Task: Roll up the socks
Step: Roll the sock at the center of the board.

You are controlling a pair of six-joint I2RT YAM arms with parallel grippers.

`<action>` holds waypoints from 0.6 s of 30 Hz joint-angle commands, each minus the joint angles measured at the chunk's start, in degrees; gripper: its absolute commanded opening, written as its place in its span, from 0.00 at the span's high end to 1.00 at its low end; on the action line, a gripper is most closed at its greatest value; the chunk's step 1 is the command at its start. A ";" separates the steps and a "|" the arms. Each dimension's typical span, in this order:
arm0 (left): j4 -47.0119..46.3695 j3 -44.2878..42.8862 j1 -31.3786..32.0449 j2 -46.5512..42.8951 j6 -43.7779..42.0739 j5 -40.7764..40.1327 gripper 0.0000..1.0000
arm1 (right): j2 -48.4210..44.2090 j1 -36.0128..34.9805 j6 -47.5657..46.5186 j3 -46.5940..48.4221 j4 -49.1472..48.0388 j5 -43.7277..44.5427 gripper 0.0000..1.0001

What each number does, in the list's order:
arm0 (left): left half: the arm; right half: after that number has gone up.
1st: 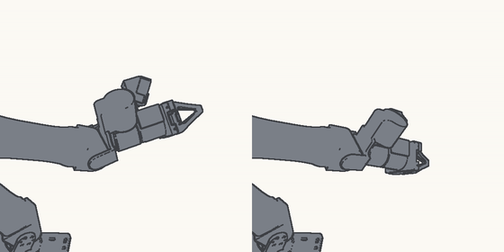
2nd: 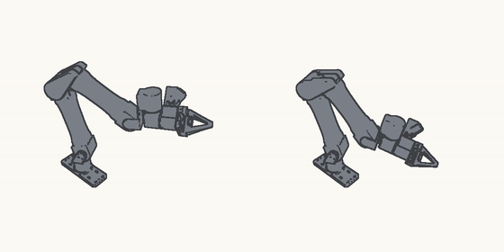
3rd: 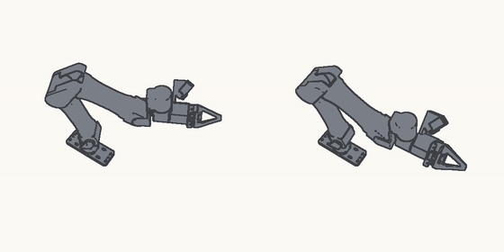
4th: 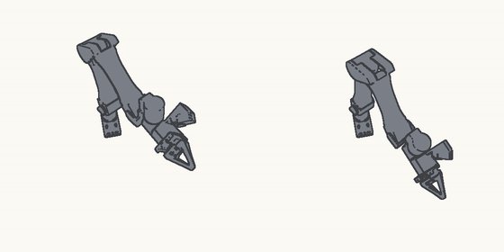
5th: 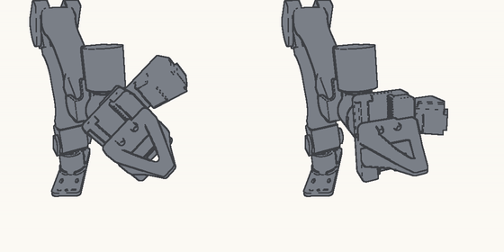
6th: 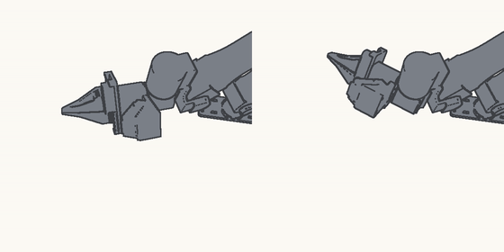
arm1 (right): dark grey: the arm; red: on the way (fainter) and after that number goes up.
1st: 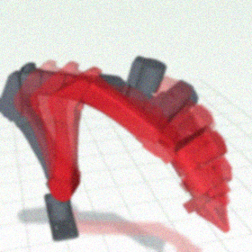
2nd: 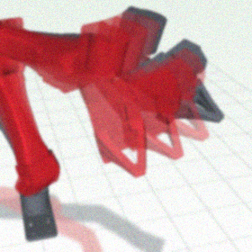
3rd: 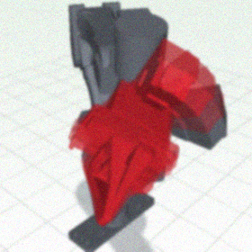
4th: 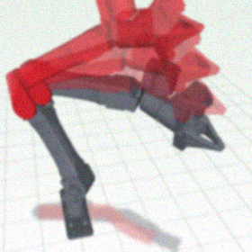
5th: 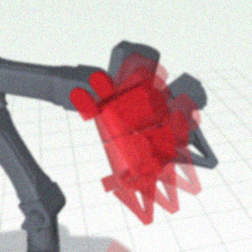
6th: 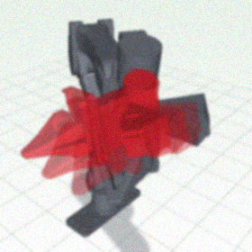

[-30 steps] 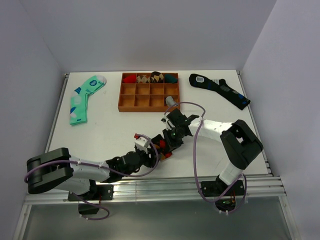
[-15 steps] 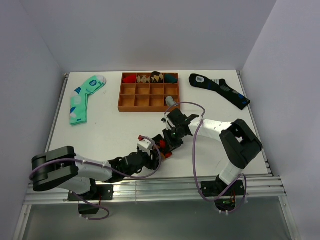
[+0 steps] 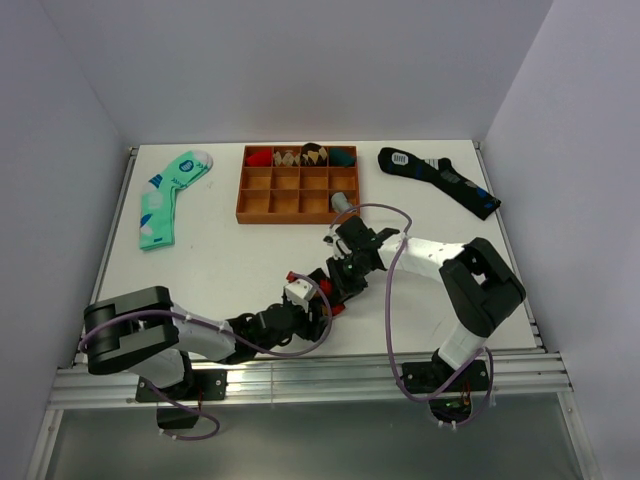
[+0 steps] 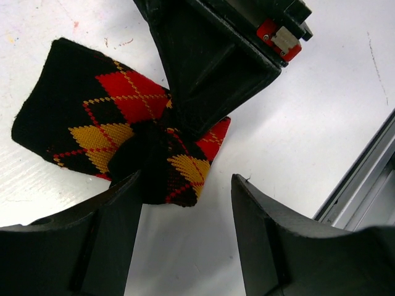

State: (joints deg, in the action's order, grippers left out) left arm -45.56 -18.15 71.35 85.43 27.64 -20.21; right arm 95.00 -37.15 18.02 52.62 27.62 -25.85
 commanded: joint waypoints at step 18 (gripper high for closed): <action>-1.55 -6.37 -0.42 3.60 -10.15 -2.30 0.36 | 3.08 2.25 -3.61 1.43 1.47 -5.00 0.99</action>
State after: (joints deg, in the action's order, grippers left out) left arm -45.78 -22.02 71.29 89.19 20.53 -22.39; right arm 96.68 -34.76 15.94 52.95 27.75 -30.24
